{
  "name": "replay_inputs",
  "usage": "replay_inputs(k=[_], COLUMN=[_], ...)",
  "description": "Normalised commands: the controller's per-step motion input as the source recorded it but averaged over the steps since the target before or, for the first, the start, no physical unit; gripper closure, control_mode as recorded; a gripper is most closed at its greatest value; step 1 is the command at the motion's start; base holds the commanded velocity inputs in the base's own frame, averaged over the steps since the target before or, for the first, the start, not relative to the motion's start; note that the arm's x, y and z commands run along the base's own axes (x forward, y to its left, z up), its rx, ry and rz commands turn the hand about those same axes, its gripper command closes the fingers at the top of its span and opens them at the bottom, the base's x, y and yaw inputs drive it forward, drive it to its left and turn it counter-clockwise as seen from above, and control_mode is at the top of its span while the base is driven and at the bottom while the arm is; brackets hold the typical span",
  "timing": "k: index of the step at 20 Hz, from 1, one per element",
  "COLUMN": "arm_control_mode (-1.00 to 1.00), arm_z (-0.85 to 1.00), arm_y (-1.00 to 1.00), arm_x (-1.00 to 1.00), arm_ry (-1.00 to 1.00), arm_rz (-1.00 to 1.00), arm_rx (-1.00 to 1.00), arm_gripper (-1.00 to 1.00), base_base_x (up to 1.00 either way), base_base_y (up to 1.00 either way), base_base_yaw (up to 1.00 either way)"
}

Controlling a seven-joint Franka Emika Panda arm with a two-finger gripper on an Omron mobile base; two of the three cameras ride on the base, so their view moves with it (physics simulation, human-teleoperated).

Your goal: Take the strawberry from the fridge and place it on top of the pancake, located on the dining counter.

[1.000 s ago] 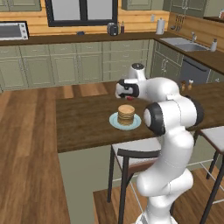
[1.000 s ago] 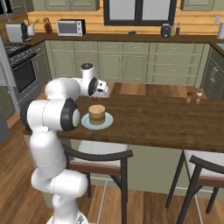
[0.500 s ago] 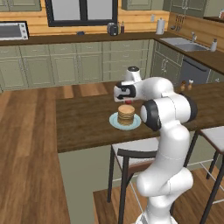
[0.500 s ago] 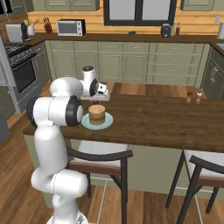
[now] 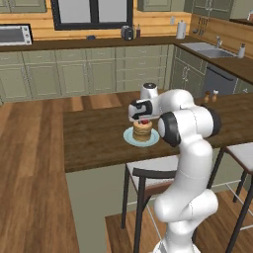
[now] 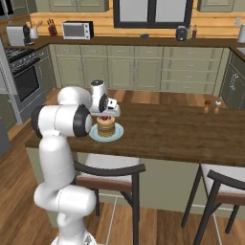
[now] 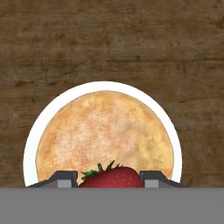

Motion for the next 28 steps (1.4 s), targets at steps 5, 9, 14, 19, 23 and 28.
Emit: replay_inputs(k=[5, 9, 14, 19, 23, 28], arm_control_mode=[-1.0, -1.0, -1.0, -1.0, -1.0, -1.0], arm_z=[-0.24, -0.11, 0.02, 0.25, 0.13, -0.17], arm_y=[0.0, 0.0, 0.0, 0.0, 0.0, 0.0], arm_x=[0.0, 0.0, 0.12, 0.15, 0.08, 0.15], arm_ry=[0.0, 0.0, 0.0, 0.0, 0.0, 0.0], arm_rz=[0.0, 0.0, 0.0, 0.0, 0.0, 0.0], arm_rx=[0.0, 0.0, 0.0, 0.0, 0.0, 0.0], arm_gripper=[1.0, 1.0, 1.0, 1.0, 1.0, 1.0], base_base_x=[0.0, 0.0, 0.0, 0.0, 0.0, 0.0], base_base_y=[0.0, 0.0, 0.0, 0.0, 0.0, 0.0], base_base_yaw=[0.0, 0.0, 0.0, 0.0, 0.0, 0.0])
